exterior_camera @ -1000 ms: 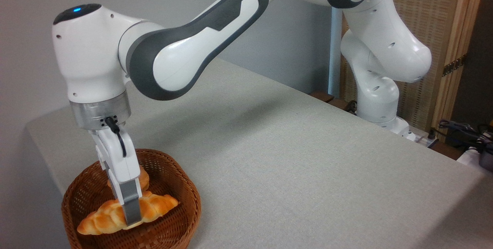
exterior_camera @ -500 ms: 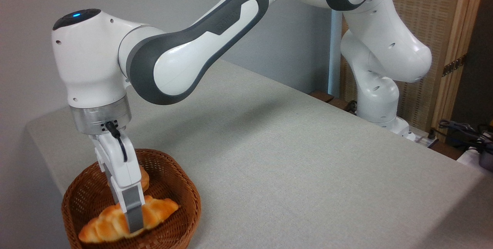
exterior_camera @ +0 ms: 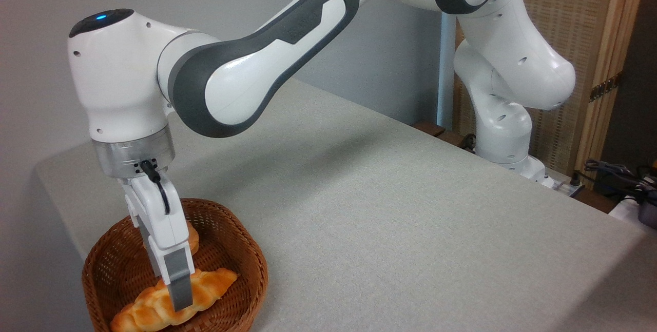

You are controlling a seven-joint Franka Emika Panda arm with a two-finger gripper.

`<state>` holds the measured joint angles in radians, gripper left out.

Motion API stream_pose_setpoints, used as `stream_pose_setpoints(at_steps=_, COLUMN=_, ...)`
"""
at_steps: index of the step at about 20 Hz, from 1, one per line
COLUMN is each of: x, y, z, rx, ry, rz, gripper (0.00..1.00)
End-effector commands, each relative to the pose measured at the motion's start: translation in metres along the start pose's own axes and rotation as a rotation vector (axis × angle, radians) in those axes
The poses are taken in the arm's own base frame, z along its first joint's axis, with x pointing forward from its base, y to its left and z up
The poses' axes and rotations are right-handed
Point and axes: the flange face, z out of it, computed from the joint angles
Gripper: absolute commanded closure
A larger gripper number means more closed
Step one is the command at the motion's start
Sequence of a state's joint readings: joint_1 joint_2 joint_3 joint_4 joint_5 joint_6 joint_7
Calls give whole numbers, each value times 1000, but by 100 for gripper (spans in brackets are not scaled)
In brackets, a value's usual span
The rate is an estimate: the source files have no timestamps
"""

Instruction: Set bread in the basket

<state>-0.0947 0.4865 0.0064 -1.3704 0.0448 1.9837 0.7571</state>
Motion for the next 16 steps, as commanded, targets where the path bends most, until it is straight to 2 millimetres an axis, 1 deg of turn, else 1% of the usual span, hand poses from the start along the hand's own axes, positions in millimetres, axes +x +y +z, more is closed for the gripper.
stream_pose_setpoints(at_steps=1, x=-7, y=3, z=-15, rx=-21, ry=-28, rz=-28, gripper=0)
stream_pose_setpoints(at_steps=2, x=-9, y=4, z=-21, rx=-28, ry=-34, rz=-29, gripper=0)
stream_pose_setpoints(at_steps=3, x=-11, y=5, z=-31, rx=-29, ry=-34, rz=-30, gripper=0)
stream_pose_setpoints(at_steps=5, x=-17, y=9, z=-60, rx=-16, ry=-16, rz=-33, gripper=0)
stream_pose_setpoints(at_steps=7, x=-28, y=16, z=-85, rx=-25, ry=-27, rz=-36, gripper=0)
stream_pose_setpoints(at_steps=9, x=-55, y=12, z=-110, rx=-43, ry=-41, rz=-67, gripper=0)
stream_pose_setpoints(at_steps=11, x=-76, y=15, z=-136, rx=-47, ry=-21, rz=-89, gripper=0)
stream_pose_setpoints(at_steps=12, x=-85, y=20, z=-146, rx=-42, ry=-17, rz=-91, gripper=0)
stream_pose_setpoints(at_steps=14, x=-104, y=39, z=-162, rx=-41, ry=-15, rz=-92, gripper=0)
stream_pose_setpoints(at_steps=15, x=-111, y=45, z=-171, rx=-34, ry=-8, rz=-95, gripper=0)
stream_pose_setpoints(at_steps=16, x=-118, y=50, z=-176, rx=-34, ry=-8, rz=-98, gripper=0)
